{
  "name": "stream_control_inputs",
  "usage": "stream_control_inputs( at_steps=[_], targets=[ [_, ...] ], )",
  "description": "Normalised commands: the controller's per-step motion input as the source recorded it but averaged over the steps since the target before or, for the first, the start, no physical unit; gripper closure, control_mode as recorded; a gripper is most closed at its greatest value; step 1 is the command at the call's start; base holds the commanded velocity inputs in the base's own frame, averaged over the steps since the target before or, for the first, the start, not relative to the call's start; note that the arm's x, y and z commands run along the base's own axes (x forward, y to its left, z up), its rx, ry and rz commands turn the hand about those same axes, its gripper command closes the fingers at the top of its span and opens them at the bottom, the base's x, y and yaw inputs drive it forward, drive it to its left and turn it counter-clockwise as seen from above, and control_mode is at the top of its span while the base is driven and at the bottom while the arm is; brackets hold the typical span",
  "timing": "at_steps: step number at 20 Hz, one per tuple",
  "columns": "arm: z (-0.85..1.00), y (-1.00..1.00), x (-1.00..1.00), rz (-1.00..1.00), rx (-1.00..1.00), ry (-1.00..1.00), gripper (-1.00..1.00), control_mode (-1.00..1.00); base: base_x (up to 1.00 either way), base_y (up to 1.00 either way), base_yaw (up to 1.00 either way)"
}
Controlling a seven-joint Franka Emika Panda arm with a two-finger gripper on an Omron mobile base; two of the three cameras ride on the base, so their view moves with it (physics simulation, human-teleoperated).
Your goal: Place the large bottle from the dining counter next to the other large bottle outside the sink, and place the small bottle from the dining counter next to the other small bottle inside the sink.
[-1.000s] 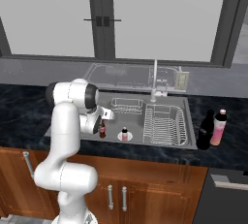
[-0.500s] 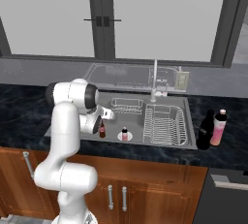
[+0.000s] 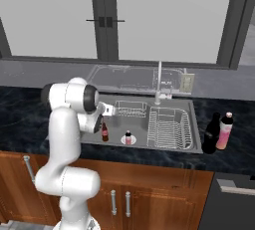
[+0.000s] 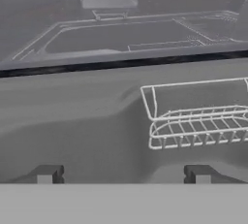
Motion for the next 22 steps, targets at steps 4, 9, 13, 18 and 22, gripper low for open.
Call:
stream_control_inputs(
  at_steps=[4,9,13,18,22],
  targets=[
    [0.68,0.08,-0.06,0.0,0.0,-0.08,-1.0,-1.0,0.0,0.0,0.0],
    [0.61,0.02,-0.29,0.0,0.0,-0.09,-1.0,-1.0,0.0,0.0,0.0],
    [0.52,0.0,-0.53,0.0,0.0,-0.12,-1.0,-1.0,0.0,0.0,0.0],
    [0.4,0.0,-0.38,0.0,0.0,-0.09,-1.0,-1.0,0.0,0.0,0.0],
    [0.41,0.0,-0.32,0.0,0.0,-0.07,-1.0,-1.0,0.0,0.0,0.0]
  ],
)
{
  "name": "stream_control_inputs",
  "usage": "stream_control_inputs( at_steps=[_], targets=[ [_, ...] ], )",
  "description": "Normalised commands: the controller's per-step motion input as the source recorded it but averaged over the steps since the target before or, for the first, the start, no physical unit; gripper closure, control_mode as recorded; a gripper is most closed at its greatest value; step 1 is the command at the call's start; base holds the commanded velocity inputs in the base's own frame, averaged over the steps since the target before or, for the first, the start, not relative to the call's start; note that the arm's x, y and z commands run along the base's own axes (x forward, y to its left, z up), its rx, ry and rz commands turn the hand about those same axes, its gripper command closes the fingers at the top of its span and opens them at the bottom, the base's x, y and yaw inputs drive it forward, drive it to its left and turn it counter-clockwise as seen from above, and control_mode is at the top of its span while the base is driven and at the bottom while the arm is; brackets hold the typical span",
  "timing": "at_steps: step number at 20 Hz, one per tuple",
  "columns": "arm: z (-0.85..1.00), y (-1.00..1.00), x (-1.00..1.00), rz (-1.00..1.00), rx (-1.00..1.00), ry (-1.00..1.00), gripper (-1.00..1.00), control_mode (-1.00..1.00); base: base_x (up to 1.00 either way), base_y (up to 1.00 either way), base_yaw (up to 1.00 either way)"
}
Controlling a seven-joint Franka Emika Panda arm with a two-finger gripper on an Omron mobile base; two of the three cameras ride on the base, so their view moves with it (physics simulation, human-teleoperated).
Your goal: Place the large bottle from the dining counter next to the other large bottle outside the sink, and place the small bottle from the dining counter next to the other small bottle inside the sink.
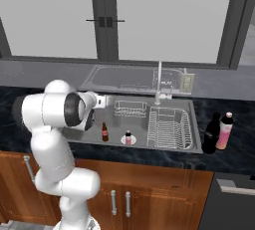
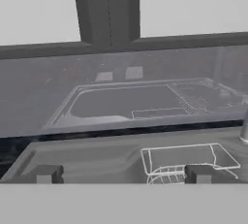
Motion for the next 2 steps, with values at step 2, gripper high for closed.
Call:
stream_control_inputs(
  at_steps=[2],
  targets=[
    [0.39,0.0,-0.23,0.0,0.0,-0.04,-1.0,-1.0,0.0,0.0,0.0]
  ],
)
